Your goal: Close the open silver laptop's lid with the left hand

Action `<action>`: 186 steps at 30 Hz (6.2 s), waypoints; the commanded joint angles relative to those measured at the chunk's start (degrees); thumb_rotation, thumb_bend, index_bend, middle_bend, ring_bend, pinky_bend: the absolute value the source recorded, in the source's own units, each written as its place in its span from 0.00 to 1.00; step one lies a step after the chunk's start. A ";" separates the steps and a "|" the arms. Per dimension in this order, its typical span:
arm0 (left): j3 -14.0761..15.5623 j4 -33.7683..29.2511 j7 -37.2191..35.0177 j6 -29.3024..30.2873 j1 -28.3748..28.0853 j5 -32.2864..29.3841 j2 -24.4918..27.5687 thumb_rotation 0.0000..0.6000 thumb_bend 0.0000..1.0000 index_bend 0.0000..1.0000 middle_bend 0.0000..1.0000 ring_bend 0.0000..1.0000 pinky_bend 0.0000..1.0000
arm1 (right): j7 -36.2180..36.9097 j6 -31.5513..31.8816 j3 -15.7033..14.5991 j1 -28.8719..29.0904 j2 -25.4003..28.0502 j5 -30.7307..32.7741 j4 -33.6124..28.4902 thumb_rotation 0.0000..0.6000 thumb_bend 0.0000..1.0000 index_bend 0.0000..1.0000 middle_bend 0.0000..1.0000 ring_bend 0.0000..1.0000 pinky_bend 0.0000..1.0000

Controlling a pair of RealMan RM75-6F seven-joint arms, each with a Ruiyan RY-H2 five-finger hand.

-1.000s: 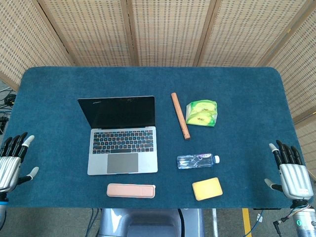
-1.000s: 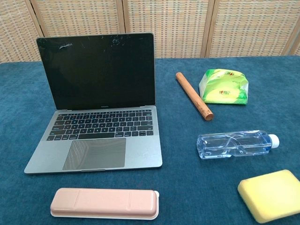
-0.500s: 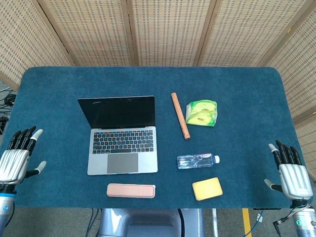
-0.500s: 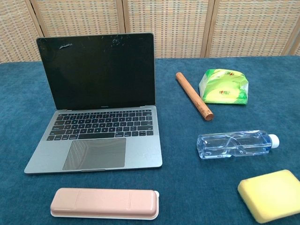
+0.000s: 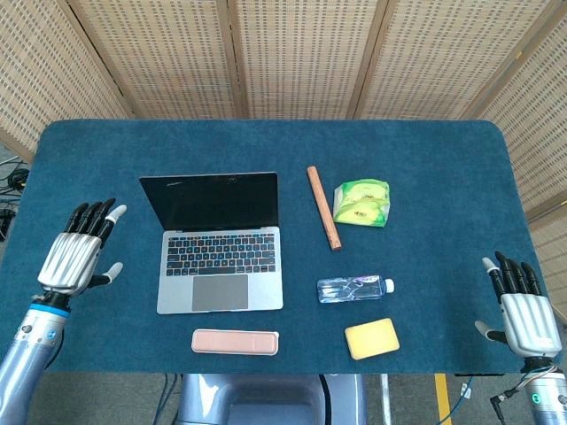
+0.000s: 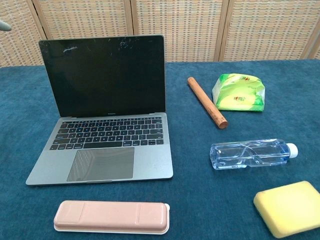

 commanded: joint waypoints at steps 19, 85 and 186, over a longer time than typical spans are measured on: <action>-6.53 3.71 11.65 -9.27 -19.64 -25.34 -4.63 1.00 0.37 0.00 0.00 0.00 0.00 | 1.93 0.09 -0.05 0.06 -0.06 -0.57 0.39 1.00 0.05 0.00 0.00 0.00 0.00; -1.17 8.64 15.07 -9.03 -38.96 -47.96 -9.09 1.00 0.75 0.16 0.04 0.07 0.00 | 4.92 -0.97 -0.24 0.44 0.37 -0.48 -0.03 1.00 0.05 0.00 0.00 0.00 0.00; 12.05 -8.92 2.41 -17.86 -35.14 -31.38 -2.73 1.00 0.78 0.31 0.23 0.26 0.20 | 4.81 -2.16 -0.61 0.72 0.89 0.13 -1.05 1.00 0.05 0.00 0.00 0.00 0.00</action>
